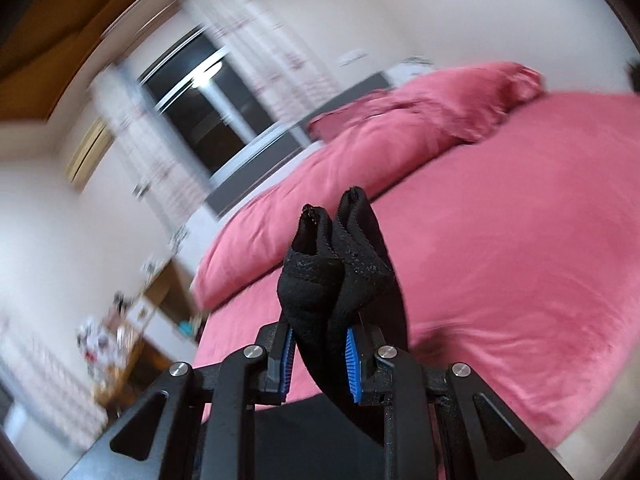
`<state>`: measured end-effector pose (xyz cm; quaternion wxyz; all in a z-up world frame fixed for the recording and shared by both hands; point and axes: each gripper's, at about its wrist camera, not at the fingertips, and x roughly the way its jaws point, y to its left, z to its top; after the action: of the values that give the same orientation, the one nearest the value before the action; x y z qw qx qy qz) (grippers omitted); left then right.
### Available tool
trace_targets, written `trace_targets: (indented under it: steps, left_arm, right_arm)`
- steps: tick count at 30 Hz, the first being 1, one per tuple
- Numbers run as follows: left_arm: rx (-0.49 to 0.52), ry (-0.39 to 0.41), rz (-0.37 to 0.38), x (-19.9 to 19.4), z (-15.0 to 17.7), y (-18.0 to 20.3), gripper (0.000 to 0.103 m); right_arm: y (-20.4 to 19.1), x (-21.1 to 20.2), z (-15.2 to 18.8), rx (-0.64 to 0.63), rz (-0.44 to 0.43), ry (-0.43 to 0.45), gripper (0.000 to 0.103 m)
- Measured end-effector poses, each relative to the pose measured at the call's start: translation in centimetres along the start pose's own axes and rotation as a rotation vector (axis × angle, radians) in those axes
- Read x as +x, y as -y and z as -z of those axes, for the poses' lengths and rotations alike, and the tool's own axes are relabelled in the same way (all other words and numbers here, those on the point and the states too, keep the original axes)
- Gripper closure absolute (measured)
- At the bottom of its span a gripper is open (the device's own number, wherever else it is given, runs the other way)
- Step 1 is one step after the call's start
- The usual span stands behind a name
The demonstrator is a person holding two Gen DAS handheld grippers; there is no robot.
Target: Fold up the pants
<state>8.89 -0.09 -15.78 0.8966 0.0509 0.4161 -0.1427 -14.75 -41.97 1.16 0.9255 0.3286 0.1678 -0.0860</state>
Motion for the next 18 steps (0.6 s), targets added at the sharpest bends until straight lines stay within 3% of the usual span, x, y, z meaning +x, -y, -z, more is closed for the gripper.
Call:
trace_targets:
  steps: [5,11,18]
  left_arm:
    - [-0.001,-0.003,0.012,0.1,0.1,0.0,0.032]
    - [-0.106,-0.024,0.089,-0.8,-0.2,-1.3,0.032]
    - [-0.178,-0.04,0.137,-1.8,-0.1,-1.9,0.032]
  right_arm:
    - [-6.2,1.6,2.9,-0.233,-0.053,-0.076,0.081]
    - [-9.9,4.9,7.6,-0.345,-0.141,-0.208,0.081]
    - [-12.2,9.6,13.8,-0.483,-0.157,-0.362,0.081]
